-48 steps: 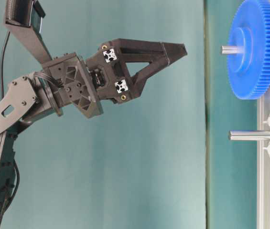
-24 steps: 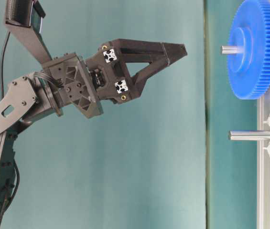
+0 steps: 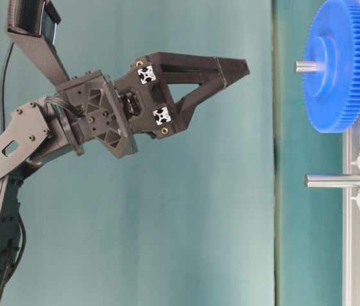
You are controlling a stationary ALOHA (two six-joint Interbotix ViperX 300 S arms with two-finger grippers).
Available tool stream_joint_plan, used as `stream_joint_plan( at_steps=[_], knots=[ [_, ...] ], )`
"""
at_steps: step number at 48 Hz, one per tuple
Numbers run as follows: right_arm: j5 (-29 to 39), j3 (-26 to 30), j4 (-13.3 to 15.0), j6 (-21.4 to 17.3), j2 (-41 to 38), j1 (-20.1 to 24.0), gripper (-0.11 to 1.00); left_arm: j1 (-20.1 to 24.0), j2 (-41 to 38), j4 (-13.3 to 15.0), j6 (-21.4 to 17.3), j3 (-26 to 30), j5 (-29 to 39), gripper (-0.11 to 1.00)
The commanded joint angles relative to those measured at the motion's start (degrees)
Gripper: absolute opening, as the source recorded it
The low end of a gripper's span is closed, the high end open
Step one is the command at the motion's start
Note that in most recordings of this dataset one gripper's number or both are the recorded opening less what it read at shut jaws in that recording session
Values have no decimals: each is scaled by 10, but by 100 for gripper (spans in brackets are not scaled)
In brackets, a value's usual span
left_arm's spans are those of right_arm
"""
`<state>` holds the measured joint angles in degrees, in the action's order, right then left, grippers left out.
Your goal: Find the location of the shaft and insert the large gear.
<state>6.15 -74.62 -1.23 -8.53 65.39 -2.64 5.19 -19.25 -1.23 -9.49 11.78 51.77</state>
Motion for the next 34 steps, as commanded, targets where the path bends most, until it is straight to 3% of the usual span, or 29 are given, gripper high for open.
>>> stream_joint_plan(
  at_steps=[1,34],
  knots=[
    [-3,7,-1,-5,-4,-1,1,-2,23,0,0,9,-2,82],
    [-4,5,-1,-5,-4,-1,1,-2,18,-1,1,11,-1,82]
  ],
)
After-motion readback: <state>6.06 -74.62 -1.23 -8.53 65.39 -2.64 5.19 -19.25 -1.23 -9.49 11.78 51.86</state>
